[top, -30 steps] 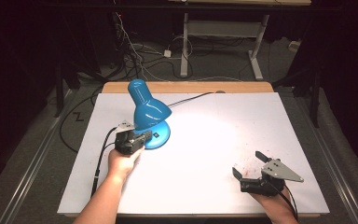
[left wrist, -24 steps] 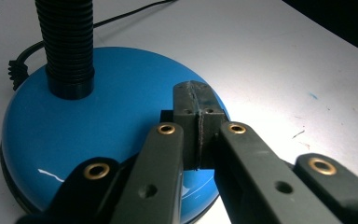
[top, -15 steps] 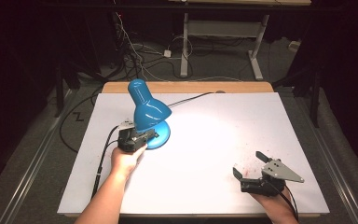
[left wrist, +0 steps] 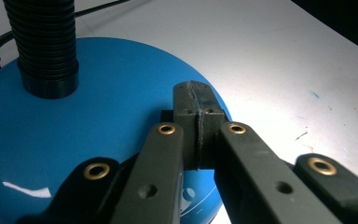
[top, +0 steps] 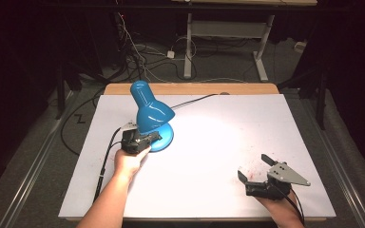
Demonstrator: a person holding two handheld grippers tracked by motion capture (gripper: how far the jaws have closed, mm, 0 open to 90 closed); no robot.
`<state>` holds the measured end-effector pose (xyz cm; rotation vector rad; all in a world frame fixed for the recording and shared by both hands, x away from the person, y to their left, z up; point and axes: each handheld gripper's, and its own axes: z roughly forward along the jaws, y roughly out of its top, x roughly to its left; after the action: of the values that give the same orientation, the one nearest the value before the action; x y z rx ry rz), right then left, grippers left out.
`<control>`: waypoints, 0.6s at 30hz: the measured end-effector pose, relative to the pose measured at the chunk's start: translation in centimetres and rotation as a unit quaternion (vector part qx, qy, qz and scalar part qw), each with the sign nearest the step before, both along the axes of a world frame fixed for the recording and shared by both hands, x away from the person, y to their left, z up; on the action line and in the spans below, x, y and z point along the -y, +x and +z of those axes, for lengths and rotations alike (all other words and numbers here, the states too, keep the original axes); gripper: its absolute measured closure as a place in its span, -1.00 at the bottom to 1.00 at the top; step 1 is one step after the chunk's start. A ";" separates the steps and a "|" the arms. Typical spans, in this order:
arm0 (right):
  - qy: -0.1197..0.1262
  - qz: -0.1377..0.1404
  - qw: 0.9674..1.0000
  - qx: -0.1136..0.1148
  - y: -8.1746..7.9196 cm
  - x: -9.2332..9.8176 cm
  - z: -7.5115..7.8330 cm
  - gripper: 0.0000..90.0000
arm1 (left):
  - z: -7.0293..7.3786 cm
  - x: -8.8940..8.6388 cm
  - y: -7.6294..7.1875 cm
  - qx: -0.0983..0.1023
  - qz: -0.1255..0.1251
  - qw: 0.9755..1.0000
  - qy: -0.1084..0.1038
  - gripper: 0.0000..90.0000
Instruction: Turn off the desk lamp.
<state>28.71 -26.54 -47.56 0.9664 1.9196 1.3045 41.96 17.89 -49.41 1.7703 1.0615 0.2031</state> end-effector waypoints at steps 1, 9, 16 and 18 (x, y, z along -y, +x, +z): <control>0.000 0.000 1.000 0.000 0.0 0.0 0.0 -0.99 | 0.0 0.0 0.0 0.001 0.002 1.000 -0.001 0.95; 0.000 0.001 1.000 0.001 -0.1 -0.1 0.0 -0.99 | -0.1 -0.1 0.2 -0.006 0.010 1.000 -0.007 0.96; 0.000 0.000 1.000 0.000 0.0 0.0 0.0 -0.99 | -0.1 0.1 0.1 -0.001 -0.008 1.000 -0.001 0.96; 0.001 0.000 1.000 0.000 0.0 0.0 0.0 -0.99 | -0.1 0.2 0.1 0.000 -0.010 1.000 0.002 0.96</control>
<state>28.68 -26.54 -47.56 0.9661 1.9189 1.3062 42.05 17.72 -49.49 1.7840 1.0436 0.1946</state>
